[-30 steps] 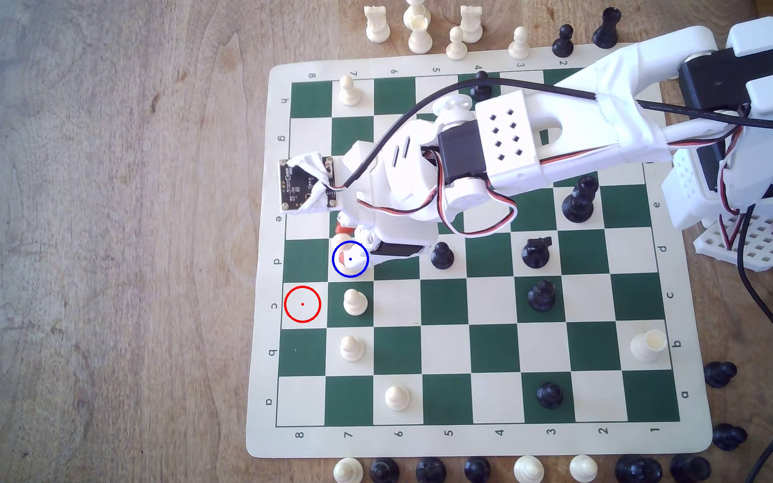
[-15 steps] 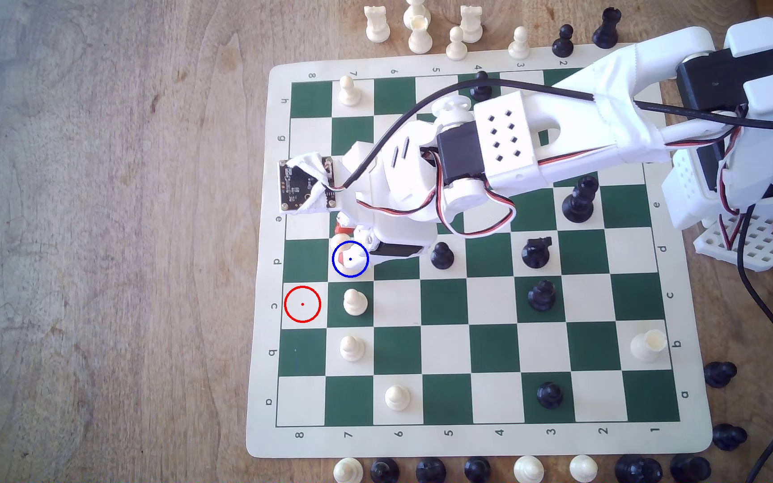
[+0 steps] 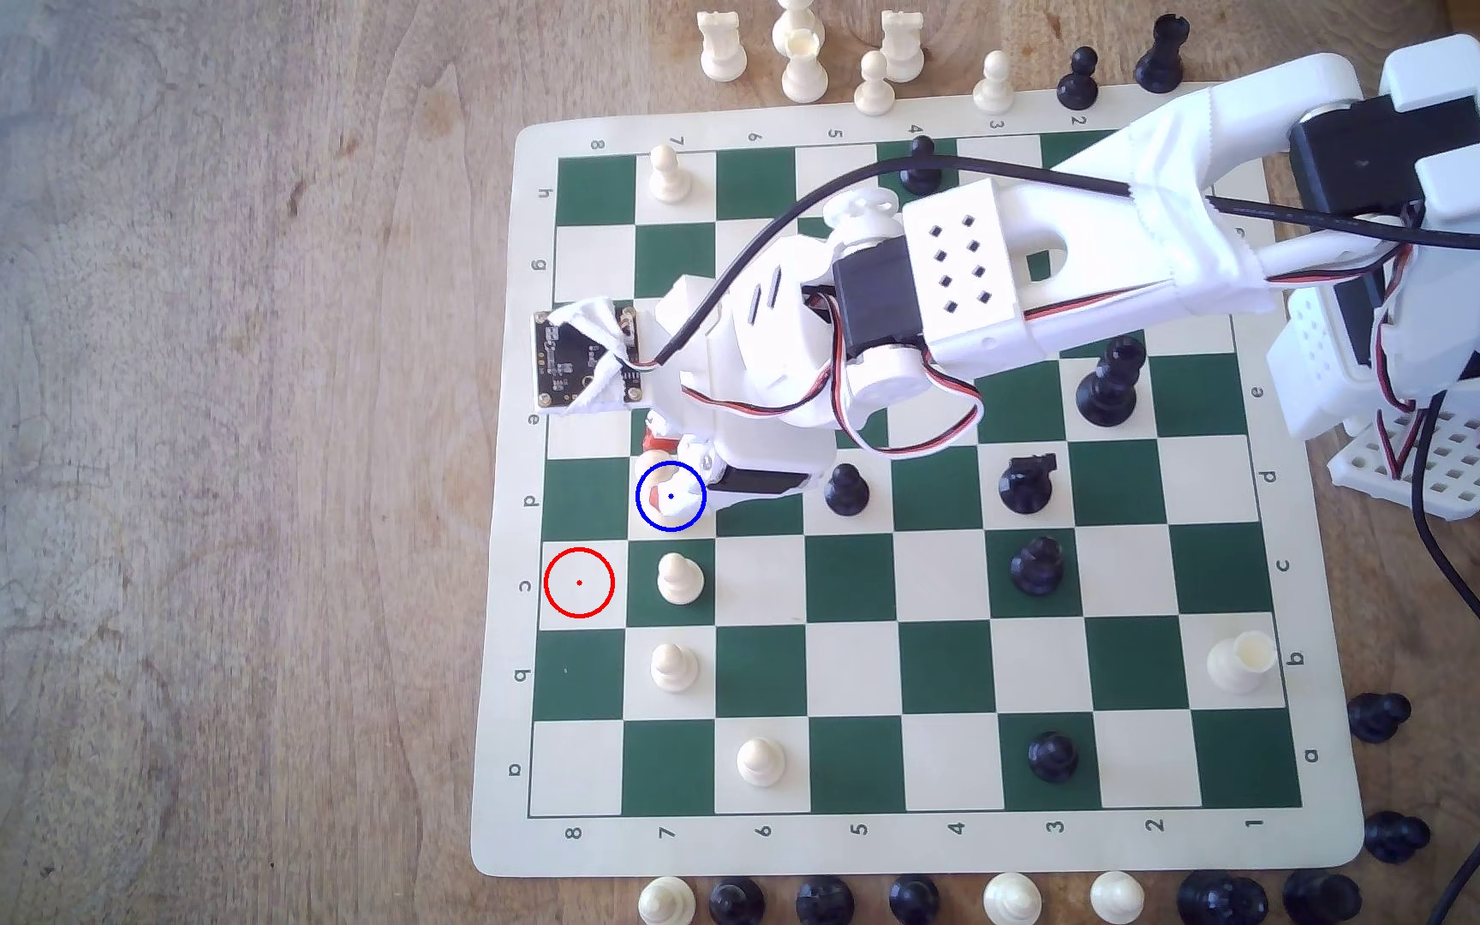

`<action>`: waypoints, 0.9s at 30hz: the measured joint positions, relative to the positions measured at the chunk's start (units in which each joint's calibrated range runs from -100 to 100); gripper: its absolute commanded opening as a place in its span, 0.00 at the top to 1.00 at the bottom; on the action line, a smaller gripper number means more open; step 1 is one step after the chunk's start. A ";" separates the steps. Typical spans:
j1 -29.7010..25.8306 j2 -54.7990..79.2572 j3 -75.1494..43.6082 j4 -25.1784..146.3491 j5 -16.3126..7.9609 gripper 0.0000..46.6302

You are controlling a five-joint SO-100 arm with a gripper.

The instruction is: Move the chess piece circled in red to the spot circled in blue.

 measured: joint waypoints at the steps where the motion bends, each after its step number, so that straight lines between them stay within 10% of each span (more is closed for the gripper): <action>1: 0.07 0.00 0.00 0.00 0.05 0.80; 5: 0.07 0.00 0.00 0.00 0.24 0.63; 27: 0.15 -4.11 4.79 1.51 0.10 0.59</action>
